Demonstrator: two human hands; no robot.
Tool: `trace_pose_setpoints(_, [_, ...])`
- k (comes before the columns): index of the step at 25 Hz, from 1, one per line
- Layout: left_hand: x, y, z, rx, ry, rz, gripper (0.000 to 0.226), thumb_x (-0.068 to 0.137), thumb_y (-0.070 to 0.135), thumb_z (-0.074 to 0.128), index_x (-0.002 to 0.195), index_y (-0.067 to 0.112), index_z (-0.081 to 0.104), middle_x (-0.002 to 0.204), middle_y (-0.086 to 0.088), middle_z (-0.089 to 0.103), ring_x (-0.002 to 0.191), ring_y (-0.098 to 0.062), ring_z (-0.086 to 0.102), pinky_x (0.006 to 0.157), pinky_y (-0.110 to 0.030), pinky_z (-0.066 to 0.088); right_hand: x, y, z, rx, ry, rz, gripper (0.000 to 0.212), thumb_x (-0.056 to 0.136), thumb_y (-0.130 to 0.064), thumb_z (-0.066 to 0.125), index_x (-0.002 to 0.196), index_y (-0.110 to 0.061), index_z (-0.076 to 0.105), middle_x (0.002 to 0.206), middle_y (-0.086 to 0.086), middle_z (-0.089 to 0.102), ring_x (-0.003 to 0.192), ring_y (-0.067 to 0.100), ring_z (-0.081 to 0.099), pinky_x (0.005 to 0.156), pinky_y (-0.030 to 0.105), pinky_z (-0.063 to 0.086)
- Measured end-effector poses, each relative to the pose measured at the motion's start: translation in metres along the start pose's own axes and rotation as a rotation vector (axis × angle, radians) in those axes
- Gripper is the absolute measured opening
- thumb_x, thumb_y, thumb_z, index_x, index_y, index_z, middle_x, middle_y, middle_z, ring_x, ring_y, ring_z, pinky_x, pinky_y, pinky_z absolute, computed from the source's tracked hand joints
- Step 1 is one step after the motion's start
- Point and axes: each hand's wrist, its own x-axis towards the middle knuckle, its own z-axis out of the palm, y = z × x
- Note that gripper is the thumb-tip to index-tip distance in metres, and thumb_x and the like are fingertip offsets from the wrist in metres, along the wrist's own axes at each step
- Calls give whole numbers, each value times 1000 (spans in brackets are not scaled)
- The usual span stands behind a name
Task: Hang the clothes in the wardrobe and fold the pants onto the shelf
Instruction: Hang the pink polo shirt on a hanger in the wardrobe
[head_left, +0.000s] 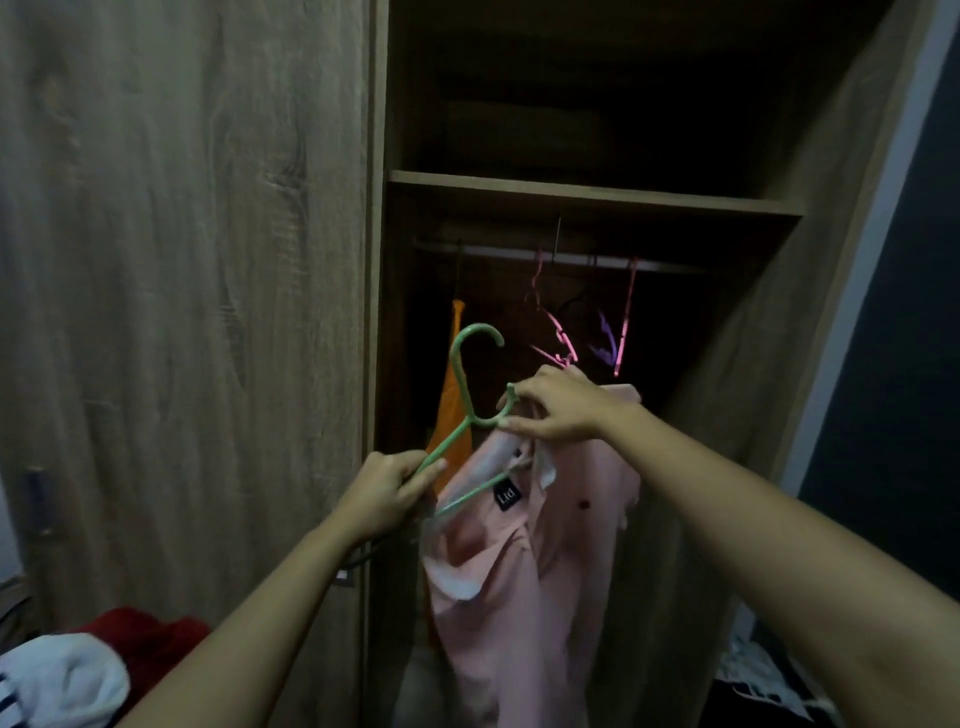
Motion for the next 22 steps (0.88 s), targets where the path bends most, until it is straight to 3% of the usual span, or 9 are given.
trace_pose_setpoints(3, [6,6,-2,52,50,86,31,91,52,41,74,29,54,64,13,61,59,-1,61,53,-10,42,-13,5,2,-118,245,-22,56,85,-65,24,91,-21,59,88,1,67,85,23,63,61,27,30])
trace_pose_setpoints(6, [11,3,10,453,526,141,36,90,51,44,105,20,54,105,-4,59,95,-16,58,78,-31,44,-7,15,-3,-107,363,-13,66,78,-67,15,88,-20,60,88,6,68,87,29,64,62,31,36])
trace_pose_setpoints(8, [-2,5,40,539,739,334,25,90,38,49,105,19,49,113,-13,44,101,-27,46,81,-37,38,-3,23,-9,-41,427,-6,68,80,-67,16,88,-18,62,87,9,69,85,33,64,64,36,43])
trace_pose_setpoints(10, [-18,5,82,612,622,367,20,91,39,45,102,23,50,115,-13,40,101,-28,42,78,-39,44,-4,30,-13,43,502,-26,72,83,-70,17,86,-15,64,83,11,70,80,33,65,64,39,47])
trace_pose_setpoints(12, [-17,8,112,425,310,-80,19,91,41,46,105,32,55,134,-9,32,120,-27,34,91,-45,44,-7,34,-20,107,560,-59,78,87,-68,11,76,-10,63,73,10,68,70,30,64,60,36,47])
trace_pose_setpoints(14, [1,8,115,-6,-32,-426,20,93,36,50,112,38,55,142,1,27,134,-20,28,107,-41,36,-13,35,-27,168,617,-96,77,90,-63,10,65,-8,56,58,3,57,56,21,55,54,29,37])
trace_pose_setpoints(17, [27,9,111,-314,-364,-345,54,87,17,62,137,28,42,135,12,38,129,-5,35,103,-22,33,-25,44,-37,247,702,-102,64,94,-55,17,55,-15,46,49,-16,33,52,5,38,50,24,27])
trace_pose_setpoints(19, [33,2,99,-244,-356,-324,65,81,5,64,139,20,40,132,12,38,125,-5,37,98,-14,30,-38,58,-39,240,716,-78,64,96,-52,21,52,-14,48,49,-19,34,55,7,39,49,22,25])
trace_pose_setpoints(22, [41,-3,65,-203,-189,-405,40,84,-1,62,122,9,56,124,-8,56,105,-9,59,87,-19,46,-67,89,-24,97,692,15,63,96,-48,27,51,-11,51,50,-5,43,48,12,46,50,26,32])
